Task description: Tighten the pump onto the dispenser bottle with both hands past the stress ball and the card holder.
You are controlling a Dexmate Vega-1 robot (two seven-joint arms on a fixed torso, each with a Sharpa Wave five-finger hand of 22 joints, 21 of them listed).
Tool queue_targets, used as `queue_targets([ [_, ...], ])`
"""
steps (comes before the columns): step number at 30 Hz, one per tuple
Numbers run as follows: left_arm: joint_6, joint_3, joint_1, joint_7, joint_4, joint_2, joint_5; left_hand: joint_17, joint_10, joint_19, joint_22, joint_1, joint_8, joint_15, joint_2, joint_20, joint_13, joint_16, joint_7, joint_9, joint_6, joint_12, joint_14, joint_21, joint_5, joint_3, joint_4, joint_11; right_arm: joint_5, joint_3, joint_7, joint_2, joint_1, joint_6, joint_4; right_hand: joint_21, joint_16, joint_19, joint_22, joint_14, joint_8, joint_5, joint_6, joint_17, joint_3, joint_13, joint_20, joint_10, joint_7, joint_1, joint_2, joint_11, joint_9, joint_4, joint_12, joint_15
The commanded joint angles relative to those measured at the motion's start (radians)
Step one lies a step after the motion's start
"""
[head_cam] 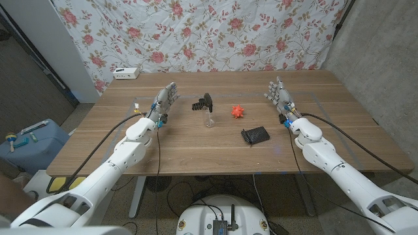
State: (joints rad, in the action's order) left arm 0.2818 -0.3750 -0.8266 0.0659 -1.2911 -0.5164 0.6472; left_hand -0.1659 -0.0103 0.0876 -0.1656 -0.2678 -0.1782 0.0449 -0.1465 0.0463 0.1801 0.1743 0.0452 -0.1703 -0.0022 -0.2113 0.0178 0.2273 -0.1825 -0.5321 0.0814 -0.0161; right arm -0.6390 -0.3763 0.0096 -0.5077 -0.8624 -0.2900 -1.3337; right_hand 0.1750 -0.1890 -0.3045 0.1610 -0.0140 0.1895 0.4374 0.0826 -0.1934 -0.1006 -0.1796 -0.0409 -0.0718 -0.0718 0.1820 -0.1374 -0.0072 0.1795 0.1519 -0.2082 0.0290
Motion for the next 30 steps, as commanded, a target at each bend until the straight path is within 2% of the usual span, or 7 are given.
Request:
queue_targets([
  [1,-0.012,-0.014,0.029,0.035,0.012,-0.034,-0.019,0.0,-0.005,0.009,-0.005,-0.012,-0.007,0.005,-0.001,0.001,0.003,0.004,0.006,-0.004,-0.001,-0.005,-0.002,0.001,-0.006,-0.007,-0.007,-0.005,0.047,-0.014,-0.084,0.003,-0.032,0.011,-0.052,0.007,-0.004,-0.008,0.003,-0.001,0.007,0.006,0.007,-0.002,0.001,-0.005,-0.041,-0.008,-0.002,0.008,-0.001,-0.002,0.003,0.005,-0.004,0.008],
  [20,-0.003,-0.022,-0.006,0.008,-0.054,-0.078,-0.074,0.001,0.004,0.011,-0.005,-0.025,-0.007,-0.003,0.008,0.002,0.003,0.003,0.002,-0.004,0.005,-0.003,-0.007,-0.008,-0.003,-0.01,-0.031,0.0,0.077,-0.026,-0.104,0.008,-0.036,0.003,-0.061,0.007,-0.005,-0.008,0.003,-0.002,0.005,0.005,0.009,0.0,0.003,-0.005,-0.042,-0.012,0.002,0.01,-0.004,-0.004,0.002,0.001,0.0,0.01],
  [27,-0.001,-0.021,-0.02,0.025,-0.079,-0.109,-0.083,0.001,0.004,0.013,-0.004,-0.033,-0.007,-0.009,0.017,-0.001,0.003,0.003,0.0,-0.004,0.007,0.0,-0.009,-0.012,-0.002,-0.009,-0.046,0.006,0.088,-0.025,-0.13,0.008,-0.047,0.011,-0.081,0.007,-0.006,-0.008,0.003,-0.004,0.006,0.004,0.012,0.0,0.005,-0.005,-0.043,-0.016,0.003,0.012,-0.006,-0.007,0.002,0.0,0.001,0.012],
  [30,-0.01,-0.017,-0.027,0.057,-0.1,-0.15,-0.087,0.001,0.006,0.014,-0.004,-0.036,-0.007,-0.009,0.019,-0.002,0.002,0.003,-0.001,-0.004,0.008,0.0,-0.011,-0.013,-0.002,-0.009,-0.051,0.007,0.091,-0.027,-0.137,0.012,-0.044,0.015,-0.081,0.008,-0.006,-0.008,0.003,-0.005,0.006,0.004,0.014,0.0,0.006,-0.005,-0.044,-0.02,0.003,0.013,-0.007,-0.005,0.002,-0.001,0.0,0.012],
])
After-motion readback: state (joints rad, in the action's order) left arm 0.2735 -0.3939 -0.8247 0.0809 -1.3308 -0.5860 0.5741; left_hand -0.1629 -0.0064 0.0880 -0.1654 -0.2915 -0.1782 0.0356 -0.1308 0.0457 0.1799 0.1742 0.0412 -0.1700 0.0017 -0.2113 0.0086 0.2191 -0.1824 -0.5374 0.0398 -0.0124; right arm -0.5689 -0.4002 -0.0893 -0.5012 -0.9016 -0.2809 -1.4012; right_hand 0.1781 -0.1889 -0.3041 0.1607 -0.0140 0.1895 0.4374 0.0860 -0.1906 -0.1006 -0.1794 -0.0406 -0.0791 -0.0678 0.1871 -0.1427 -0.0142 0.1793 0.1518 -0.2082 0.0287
